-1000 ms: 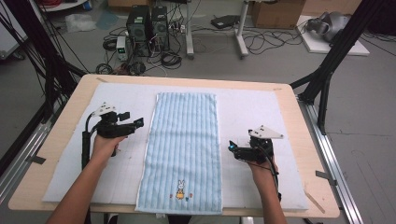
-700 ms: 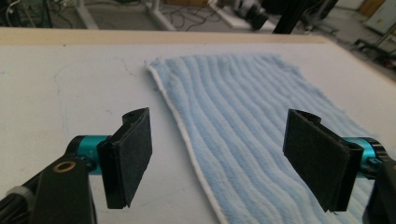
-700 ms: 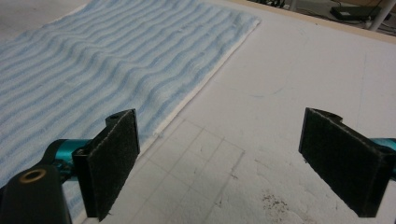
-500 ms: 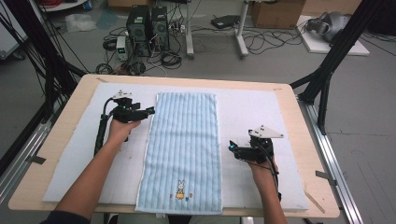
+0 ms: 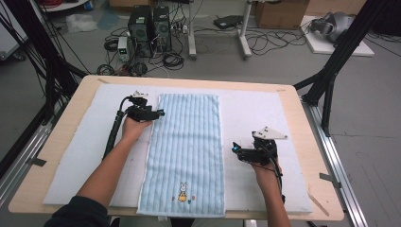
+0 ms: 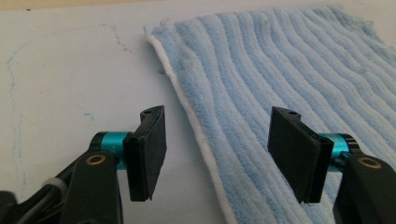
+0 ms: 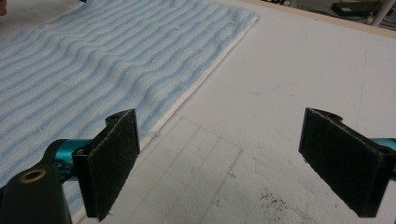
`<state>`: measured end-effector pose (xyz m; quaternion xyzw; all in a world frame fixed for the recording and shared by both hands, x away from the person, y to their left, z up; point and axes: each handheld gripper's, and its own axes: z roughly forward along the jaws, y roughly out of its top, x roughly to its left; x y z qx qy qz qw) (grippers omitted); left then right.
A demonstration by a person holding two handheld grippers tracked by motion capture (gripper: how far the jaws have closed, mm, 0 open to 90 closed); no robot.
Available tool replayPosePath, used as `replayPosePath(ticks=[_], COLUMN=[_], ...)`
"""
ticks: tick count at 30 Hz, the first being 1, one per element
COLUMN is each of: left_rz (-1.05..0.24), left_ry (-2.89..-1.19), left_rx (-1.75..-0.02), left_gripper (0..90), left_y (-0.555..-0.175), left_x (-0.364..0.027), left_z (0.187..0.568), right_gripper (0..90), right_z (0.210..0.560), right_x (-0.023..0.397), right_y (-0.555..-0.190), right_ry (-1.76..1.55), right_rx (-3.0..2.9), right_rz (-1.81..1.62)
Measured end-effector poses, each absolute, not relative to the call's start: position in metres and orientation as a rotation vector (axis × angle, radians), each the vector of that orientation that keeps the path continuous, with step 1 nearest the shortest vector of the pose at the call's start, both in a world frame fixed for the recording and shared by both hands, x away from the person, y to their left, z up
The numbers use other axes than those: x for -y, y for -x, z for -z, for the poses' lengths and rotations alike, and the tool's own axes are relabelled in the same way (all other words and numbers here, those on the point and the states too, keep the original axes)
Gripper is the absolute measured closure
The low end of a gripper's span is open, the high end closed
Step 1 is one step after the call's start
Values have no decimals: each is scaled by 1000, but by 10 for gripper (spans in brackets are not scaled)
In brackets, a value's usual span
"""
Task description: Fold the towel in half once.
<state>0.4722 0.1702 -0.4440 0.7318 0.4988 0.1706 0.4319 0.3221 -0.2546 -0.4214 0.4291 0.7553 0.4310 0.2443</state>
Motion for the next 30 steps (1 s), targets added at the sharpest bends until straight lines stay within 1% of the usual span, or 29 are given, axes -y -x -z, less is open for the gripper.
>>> replayPosePath(ticks=[2, 6, 10, 13, 14, 15, 17, 22, 30], left_rz=[-417, -408, -438, -462, -455, -449, -447, -413, -384], left_ry=[-1832, -1854, -1875, -1889, -1887, -1889, -1898, -1858, -1823], left_rx=[-1248, -1243, -1227, -1223, -1217, -1208, -1191, -1197, -1179], left_gripper=[404, 491, 551, 627, 677, 749, 848, 862, 862], left_y=[-473, -473, -473, -472, -472, -472, -472, -472, -472], left_x=[-169, -167, -167, -167, -167, -166, -166, -169, -172], left_z=[446, 450, 451, 451, 451, 451, 451, 450, 447], right_gripper=[116, 117, 116, 116, 116, 117, 116, 117, 117], right_z=[422, 423, 424, 425, 426, 427, 427, 422, 416], right_x=[254, 253, 251, 249, 248, 247, 244, 238, 217], right_y=[-322, -323, -324, -326, -328, -329, -334, -352, -410], right_ry=[-1173, -1170, -1169, -1170, -1171, -1178, -1183, -1193, -1251], right_rx=[-2068, -2076, -2084, -2091, -2093, -2098, -2113, -2138, -2179], right_rz=[-1172, -1163, -1155, -1161, -1168, -1167, -1163, -1193, -1189])
